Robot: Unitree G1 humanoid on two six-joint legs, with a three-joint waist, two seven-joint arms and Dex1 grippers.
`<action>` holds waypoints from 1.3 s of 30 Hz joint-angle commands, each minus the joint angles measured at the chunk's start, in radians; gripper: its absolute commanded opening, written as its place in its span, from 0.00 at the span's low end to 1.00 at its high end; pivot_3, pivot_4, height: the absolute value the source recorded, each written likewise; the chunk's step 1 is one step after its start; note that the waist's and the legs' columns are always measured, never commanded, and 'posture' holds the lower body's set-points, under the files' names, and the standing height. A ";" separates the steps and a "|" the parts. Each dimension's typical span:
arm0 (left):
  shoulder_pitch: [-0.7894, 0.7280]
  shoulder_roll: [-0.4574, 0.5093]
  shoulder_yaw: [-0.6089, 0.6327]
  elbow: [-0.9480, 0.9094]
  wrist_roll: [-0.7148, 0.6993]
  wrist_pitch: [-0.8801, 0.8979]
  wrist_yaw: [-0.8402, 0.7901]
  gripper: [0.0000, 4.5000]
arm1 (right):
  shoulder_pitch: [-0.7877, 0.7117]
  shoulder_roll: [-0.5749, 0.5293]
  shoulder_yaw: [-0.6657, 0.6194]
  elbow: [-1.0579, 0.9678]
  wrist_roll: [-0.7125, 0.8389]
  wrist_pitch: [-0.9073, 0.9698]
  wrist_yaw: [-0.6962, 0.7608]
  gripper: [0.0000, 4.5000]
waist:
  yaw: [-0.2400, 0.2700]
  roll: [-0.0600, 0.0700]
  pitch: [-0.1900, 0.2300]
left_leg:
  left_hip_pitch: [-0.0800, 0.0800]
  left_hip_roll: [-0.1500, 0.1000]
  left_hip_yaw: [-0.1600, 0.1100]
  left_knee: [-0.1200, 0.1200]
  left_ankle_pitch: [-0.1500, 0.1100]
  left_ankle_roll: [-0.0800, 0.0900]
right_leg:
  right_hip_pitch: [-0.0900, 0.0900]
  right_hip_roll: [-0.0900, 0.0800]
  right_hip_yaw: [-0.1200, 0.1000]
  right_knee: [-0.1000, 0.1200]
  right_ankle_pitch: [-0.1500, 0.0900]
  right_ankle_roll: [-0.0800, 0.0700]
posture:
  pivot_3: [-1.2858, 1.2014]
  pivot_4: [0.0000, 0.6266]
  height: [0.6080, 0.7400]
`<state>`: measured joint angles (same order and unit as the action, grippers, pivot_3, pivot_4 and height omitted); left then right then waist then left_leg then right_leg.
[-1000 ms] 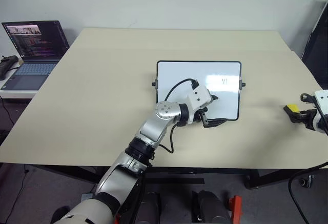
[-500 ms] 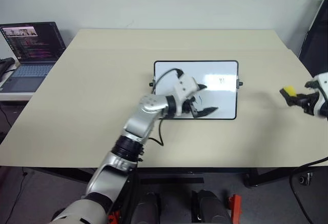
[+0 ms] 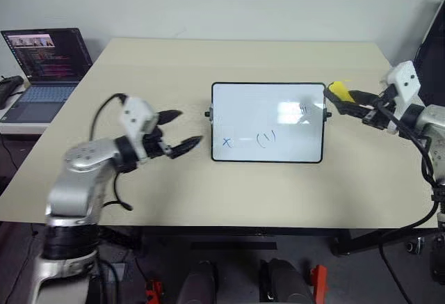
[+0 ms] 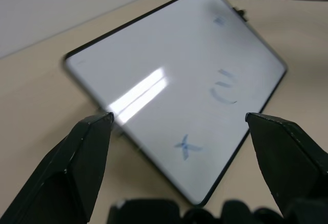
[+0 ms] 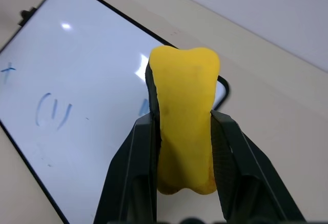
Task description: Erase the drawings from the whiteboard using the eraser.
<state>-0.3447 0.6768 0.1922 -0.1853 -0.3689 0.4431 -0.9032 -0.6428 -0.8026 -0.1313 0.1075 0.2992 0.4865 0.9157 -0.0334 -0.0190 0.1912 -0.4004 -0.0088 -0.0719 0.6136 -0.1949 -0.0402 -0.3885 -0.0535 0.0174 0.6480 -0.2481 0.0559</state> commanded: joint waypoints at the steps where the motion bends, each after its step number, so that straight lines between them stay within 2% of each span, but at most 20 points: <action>1: 0.058 0.047 0.021 -0.050 0.018 -0.067 -0.012 1.00 | -0.052 0.014 0.007 -0.034 0.018 -0.005 0.003 0.24 | 0.004 0.000 0.000 | 0.000 0.000 0.000 0.000 0.000 0.000 | 0.000 0.000 0.000 0.000 0.000 0.000 | 0.52 0.24 1.00; 13: 0.064 0.086 0.037 -0.077 -0.004 -0.105 -0.001 1.00 | -0.111 0.112 0.110 -0.103 0.009 -0.011 0.015 0.24 | 0.001 0.000 0.000 | -0.001 0.001 0.000 0.000 0.000 0.000 | -0.001 0.000 -0.001 0.000 0.002 -0.003 | 0.52 0.24 1.00; 22: 0.058 0.106 0.038 -0.089 -0.003 -0.098 -0.010 1.00 | -0.155 0.230 0.206 -0.136 -0.052 -0.058 -0.042 0.24 | 0.000 0.000 0.000 | 0.000 0.001 0.000 -0.001 0.000 0.000 | -0.001 0.001 -0.001 0.000 0.002 -0.004 | 0.52 0.24 1.00; 27: 0.054 0.116 0.030 -0.088 -0.004 -0.099 -0.017 1.00 | -0.164 0.280 0.290 -0.158 -0.131 -0.116 -0.071 0.24 | 0.001 0.000 0.000 | 0.000 0.001 0.000 -0.001 0.000 0.000 | -0.001 0.001 -0.001 -0.001 0.002 -0.004 | 0.52 0.24 1.00; 32: 0.052 0.118 -0.006 -0.074 0.020 -0.111 -0.027 1.00 | -0.203 0.341 0.465 -0.167 -0.305 -0.198 -0.100 0.23 | -0.002 0.000 0.000 | 0.000 0.000 0.000 -0.001 0.000 0.000 | -0.002 0.002 -0.001 0.000 0.002 -0.005 | 0.52 0.24 1.00; 39: 0.055 0.113 -0.045 -0.040 0.045 -0.128 -0.022 1.00 | -0.241 0.355 0.590 -0.073 -0.472 -0.267 -0.095 0.23 | 0.003 0.000 0.000 | 0.000 0.001 -0.001 -0.001 0.000 0.000 | -0.002 0.004 -0.002 0.000 0.002 -0.006 | 0.52 0.24 1.00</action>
<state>-0.2796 0.7824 0.1493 -0.2278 -0.3309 0.3374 -0.9278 -0.8538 -0.4491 0.4590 0.0333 -0.1430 0.2484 0.8253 -0.0301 -0.0194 0.1912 -0.4006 -0.0083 -0.0724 0.6123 -0.1950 -0.0404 -0.3902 -0.0498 0.0159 0.6477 -0.2458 0.0495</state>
